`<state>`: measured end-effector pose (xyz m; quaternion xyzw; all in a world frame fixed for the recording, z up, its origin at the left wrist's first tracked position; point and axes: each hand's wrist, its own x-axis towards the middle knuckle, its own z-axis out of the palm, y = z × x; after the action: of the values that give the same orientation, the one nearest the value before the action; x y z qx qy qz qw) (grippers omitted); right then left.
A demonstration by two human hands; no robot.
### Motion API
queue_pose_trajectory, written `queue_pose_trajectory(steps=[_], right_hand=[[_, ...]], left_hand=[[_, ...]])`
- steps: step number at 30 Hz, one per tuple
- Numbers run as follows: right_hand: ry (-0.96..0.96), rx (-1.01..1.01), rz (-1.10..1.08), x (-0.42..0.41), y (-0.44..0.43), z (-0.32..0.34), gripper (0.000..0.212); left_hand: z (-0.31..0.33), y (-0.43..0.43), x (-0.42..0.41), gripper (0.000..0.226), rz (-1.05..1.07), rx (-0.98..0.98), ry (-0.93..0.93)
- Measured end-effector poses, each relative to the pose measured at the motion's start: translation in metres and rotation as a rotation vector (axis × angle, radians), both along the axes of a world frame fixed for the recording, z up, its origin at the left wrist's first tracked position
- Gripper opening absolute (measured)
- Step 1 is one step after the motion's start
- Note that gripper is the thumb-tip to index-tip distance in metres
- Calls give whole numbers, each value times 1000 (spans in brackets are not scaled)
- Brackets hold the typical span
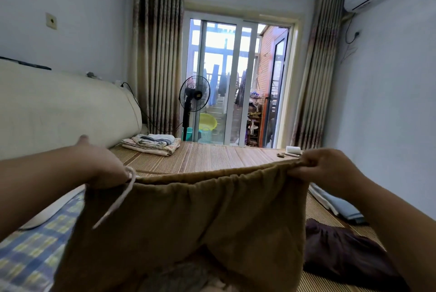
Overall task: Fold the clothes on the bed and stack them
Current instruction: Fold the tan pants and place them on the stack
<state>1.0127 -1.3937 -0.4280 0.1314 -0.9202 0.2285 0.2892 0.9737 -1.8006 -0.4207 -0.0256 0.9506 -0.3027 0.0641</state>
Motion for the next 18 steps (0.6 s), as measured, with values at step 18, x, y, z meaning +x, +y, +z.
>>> queue_pose_trajectory(steps=[18], right_hand=[[32, -701, 111, 5, 40, 72, 27]], left_hand=[[40, -20, -25, 10, -751, 394, 615]])
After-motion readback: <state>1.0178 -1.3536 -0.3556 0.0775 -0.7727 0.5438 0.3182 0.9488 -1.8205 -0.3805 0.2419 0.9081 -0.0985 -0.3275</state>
